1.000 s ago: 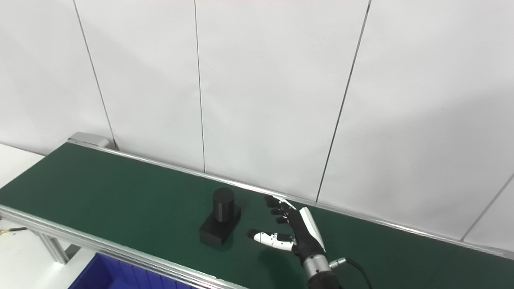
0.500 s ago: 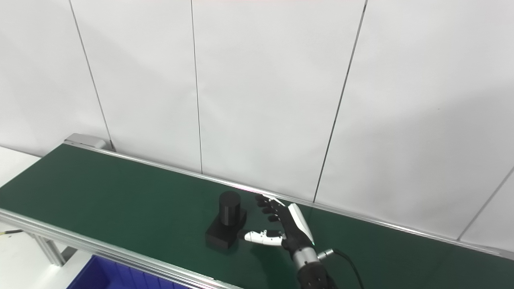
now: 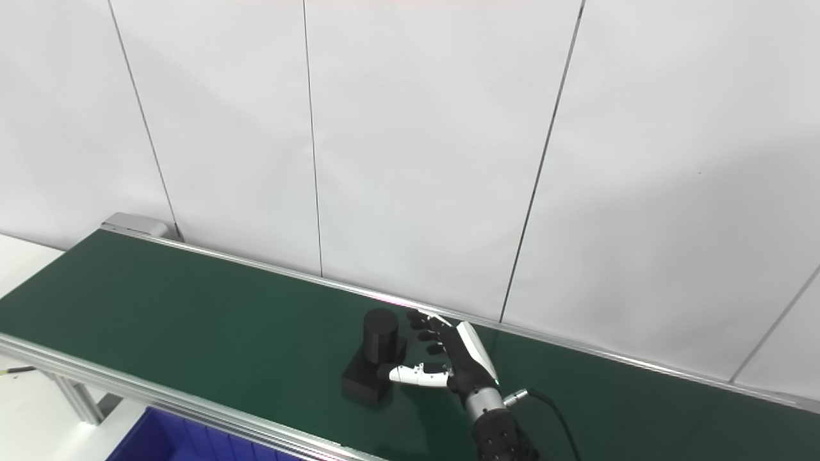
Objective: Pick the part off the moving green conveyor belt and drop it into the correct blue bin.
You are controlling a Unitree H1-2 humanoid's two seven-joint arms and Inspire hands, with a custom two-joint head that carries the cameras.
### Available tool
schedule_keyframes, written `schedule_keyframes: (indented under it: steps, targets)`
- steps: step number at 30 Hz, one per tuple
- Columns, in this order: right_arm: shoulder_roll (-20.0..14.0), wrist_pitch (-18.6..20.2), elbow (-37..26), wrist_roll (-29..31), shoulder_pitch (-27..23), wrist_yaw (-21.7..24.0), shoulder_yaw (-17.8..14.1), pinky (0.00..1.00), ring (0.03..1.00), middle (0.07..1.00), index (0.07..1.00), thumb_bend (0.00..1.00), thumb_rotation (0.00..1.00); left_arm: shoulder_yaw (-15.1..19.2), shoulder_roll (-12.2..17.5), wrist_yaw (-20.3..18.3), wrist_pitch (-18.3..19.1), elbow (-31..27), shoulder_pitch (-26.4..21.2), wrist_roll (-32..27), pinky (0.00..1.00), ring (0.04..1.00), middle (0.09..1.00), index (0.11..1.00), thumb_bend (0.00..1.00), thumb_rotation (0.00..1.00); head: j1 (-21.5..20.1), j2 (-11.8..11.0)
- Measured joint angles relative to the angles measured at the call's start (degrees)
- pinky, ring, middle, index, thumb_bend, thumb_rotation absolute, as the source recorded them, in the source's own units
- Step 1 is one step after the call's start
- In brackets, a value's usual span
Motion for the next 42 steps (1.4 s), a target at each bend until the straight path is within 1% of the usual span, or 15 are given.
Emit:
schedule_keyframes:
  steps: [4,12,15,21,23,25,26,28,29,30,31,32,33,36,42]
  targets:
    - [0.13,-0.01,2.04,-0.16,-1.46,-0.76,0.15,0.70,0.788,0.820,0.831,0.79,0.27,-0.24,-0.19,0.01,0.00,-0.04,0.04,0.00,0.58,0.711,0.750,0.784,1.00,0.27,0.00,0.18]
    - [0.46,-0.77,5.32,-0.08,-3.33,-2.09,0.41,0.72,0.795,0.819,0.825,0.78,0.26,-0.51,-0.39,0.03,0.00,-0.20,0.58,0.00,0.59,0.715,0.757,0.785,1.00,0.28,-0.09,0.26]
    - [0.53,-0.95,6.93,-0.12,-3.62,-2.42,0.46,0.70,0.784,0.813,0.825,0.78,0.25,-0.59,-0.43,0.03,0.00,-0.54,0.65,0.00,0.59,0.715,0.756,0.786,1.00,0.28,0.00,0.18]
    - [0.85,-3.63,11.23,-0.05,-5.21,-4.27,0.43,0.72,0.788,0.807,0.821,0.79,0.22,-0.70,-0.69,0.20,0.00,-0.70,0.93,0.00,0.59,0.716,0.759,0.788,1.00,0.28,-0.09,0.09]
    - [1.19,-4.14,12.48,-0.03,-5.69,-4.76,0.38,0.72,0.783,0.801,0.816,0.79,0.19,-0.72,-0.80,0.37,0.00,-0.78,1.11,0.00,0.59,0.714,0.758,0.788,1.00,0.29,-0.17,0.26]
    - [1.53,-4.71,13.54,0.16,-6.05,-5.70,0.21,0.69,0.756,0.779,0.790,0.78,0.09,-0.74,-0.89,0.53,0.00,-0.84,1.32,0.00,0.59,0.714,0.759,0.788,1.00,0.29,-0.26,0.44]
    - [1.70,-5.21,14.19,0.32,-6.19,-6.26,0.01,0.69,0.753,0.776,0.787,0.78,0.08,-0.77,-0.94,0.56,0.00,-0.88,1.42,0.00,0.59,0.715,0.759,0.787,1.00,0.29,-0.26,0.44]
    - [1.92,-6.44,14.82,0.28,-6.20,-7.82,-0.16,0.62,0.679,0.720,0.729,0.80,0.02,-0.85,-0.95,0.58,0.00,-1.05,1.68,0.00,0.60,0.714,0.759,0.786,1.00,0.29,-0.53,0.62]
    - [2.13,-7.10,15.31,0.13,-6.21,-9.37,-0.24,0.57,0.630,0.684,0.689,0.78,0.01,-0.86,-0.94,0.58,0.00,-1.13,1.81,0.00,0.60,0.714,0.759,0.783,1.00,0.29,-0.61,0.70]
    - [2.40,-7.60,15.94,-0.06,-6.22,-11.54,-0.44,0.53,0.534,0.650,0.652,0.63,0.00,-0.88,-0.94,0.58,0.00,-1.21,1.91,0.00,0.60,0.714,0.758,0.781,1.00,0.29,-0.62,0.70]
    - [2.65,-7.78,16.27,-0.24,-6.22,-13.50,-0.59,0.51,0.501,0.639,0.640,0.58,0.00,-0.88,-0.94,0.58,0.00,-1.31,1.99,0.00,0.60,0.714,0.758,0.780,1.00,0.29,-0.88,0.88]
    - [2.92,-8.18,16.57,-0.57,-6.22,-15.51,-0.71,0.43,0.462,0.570,0.562,0.53,0.00,-0.89,-0.94,0.58,0.00,-1.44,2.05,0.00,0.59,0.709,0.757,0.781,1.00,0.30,-0.88,0.88]
    - [3.12,-8.82,16.80,-0.89,-6.22,-17.07,-0.81,0.39,0.449,0.537,0.517,0.51,0.00,-0.90,-0.94,0.59,0.00,-1.60,2.08,0.00,0.59,0.710,0.757,0.782,1.00,0.30,-1.23,1.05]
    - [3.64,-10.96,17.87,-1.65,-6.23,-22.10,-0.82,0.36,0.448,0.526,0.496,0.50,0.00,-0.96,-0.93,0.59,0.00,-2.39,2.08,0.00,0.59,0.707,0.755,0.780,1.00,0.30,-1.32,1.14]
    - [3.72,-11.51,18.11,-1.46,-6.23,-23.90,-1.18,0.35,0.452,0.529,0.502,0.50,0.00,-0.94,-0.89,0.59,0.00,-2.63,2.27,0.00,0.58,0.697,0.751,0.781,1.00,0.32,-1.93,1.41]
